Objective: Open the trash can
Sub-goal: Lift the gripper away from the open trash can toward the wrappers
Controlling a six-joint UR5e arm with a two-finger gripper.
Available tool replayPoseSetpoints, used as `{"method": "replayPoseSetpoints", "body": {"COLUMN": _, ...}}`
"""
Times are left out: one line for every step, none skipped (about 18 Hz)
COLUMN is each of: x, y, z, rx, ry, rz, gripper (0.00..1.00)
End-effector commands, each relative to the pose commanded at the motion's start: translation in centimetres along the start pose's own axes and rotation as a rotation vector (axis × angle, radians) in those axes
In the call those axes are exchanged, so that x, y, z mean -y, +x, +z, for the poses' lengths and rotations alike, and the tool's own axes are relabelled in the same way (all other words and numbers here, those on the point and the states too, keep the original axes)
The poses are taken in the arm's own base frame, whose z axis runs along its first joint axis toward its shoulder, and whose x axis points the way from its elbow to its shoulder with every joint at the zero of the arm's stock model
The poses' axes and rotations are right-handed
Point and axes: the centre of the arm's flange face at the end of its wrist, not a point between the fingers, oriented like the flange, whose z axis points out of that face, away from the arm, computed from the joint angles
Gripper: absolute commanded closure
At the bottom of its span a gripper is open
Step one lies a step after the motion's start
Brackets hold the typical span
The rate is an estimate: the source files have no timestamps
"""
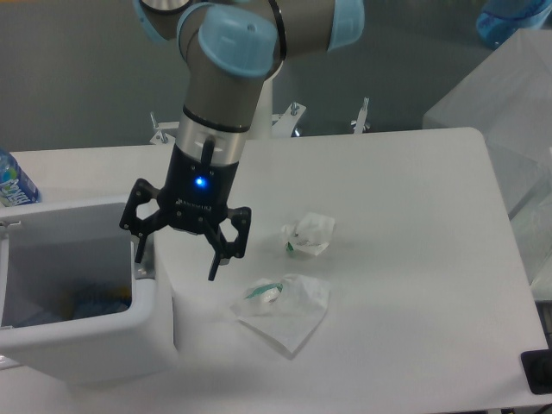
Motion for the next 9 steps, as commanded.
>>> {"method": "replayPoseSetpoints", "body": {"x": 0.7, "y": -1.7, "z": -1.6, "rx": 0.042, "ry": 0.023, "rz": -0.009, "gripper": 0.0}}
{"method": "replayPoseSetpoints", "body": {"x": 1.0, "y": -3.0, "z": -2.6, "rx": 0.079, "ry": 0.03, "rz": -0.013, "gripper": 0.0}}
{"method": "replayPoseSetpoints", "body": {"x": 1.1, "y": -3.3, "z": -3.0, "rx": 0.096, "ry": 0.03, "rz": 0.022, "gripper": 0.0}}
{"method": "replayPoseSetpoints", "body": {"x": 1.1, "y": -3.5, "z": -3.0, "rx": 0.107, "ry": 0.022, "rz": 0.1, "gripper": 0.0}}
{"method": "replayPoseSetpoints", "body": {"x": 1.0, "y": -3.6, "z": -3.4, "rx": 0.127, "ry": 0.01, "rz": 0.192, "gripper": 0.0}}
{"method": "replayPoseSetpoints", "body": {"x": 0.7, "y": -3.8, "z": -3.7, "rx": 0.156, "ry": -0.012, "rz": 0.264, "gripper": 0.0}}
{"method": "replayPoseSetpoints", "body": {"x": 0.6, "y": -4.1, "z": -3.9, "rx": 0.185, "ry": -0.032, "rz": 0.305, "gripper": 0.0}}
{"method": "replayPoseSetpoints", "body": {"x": 0.3, "y": -4.4, "z": -4.0, "rx": 0.206, "ry": -0.054, "rz": 0.326, "gripper": 0.0}}
{"method": "replayPoseSetpoints", "body": {"x": 0.2, "y": -4.5, "z": -4.1, "rx": 0.219, "ry": -0.064, "rz": 0.334, "gripper": 0.0}}
